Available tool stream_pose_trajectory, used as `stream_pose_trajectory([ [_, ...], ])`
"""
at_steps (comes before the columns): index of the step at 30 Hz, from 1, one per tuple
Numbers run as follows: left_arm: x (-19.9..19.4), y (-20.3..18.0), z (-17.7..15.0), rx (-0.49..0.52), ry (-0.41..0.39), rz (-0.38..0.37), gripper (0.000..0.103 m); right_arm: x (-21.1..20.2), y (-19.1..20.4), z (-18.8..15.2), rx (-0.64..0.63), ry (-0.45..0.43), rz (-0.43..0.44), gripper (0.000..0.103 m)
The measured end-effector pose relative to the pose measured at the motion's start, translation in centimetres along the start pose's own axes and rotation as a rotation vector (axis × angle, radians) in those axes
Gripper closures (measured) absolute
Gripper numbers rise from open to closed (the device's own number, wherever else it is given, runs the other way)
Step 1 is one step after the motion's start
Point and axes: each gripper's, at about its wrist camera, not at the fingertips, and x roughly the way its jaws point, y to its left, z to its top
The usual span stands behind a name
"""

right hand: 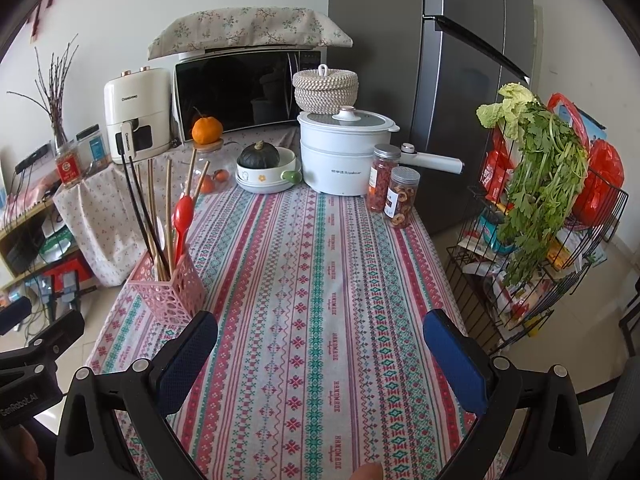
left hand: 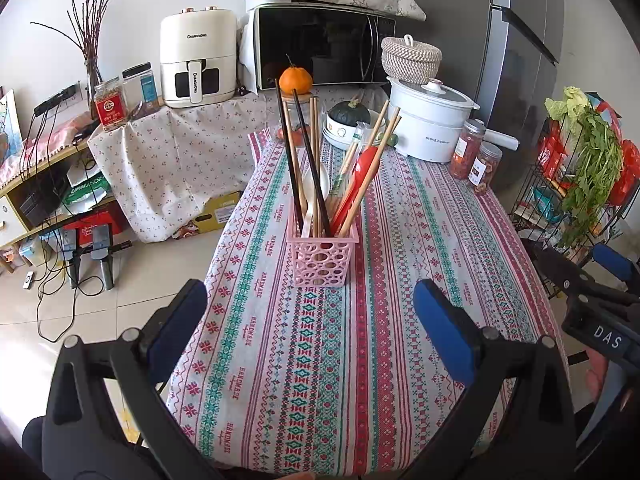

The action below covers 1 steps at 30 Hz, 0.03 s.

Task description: Organize utensils

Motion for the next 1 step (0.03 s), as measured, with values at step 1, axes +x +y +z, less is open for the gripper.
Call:
stream_pose_trajectory([
  [1,0.12,-0.03,0.02,0.003,0.002,-0.004,0.001,0.03,-0.05,-0.07,0.0,0.001,0.0,0.0],
])
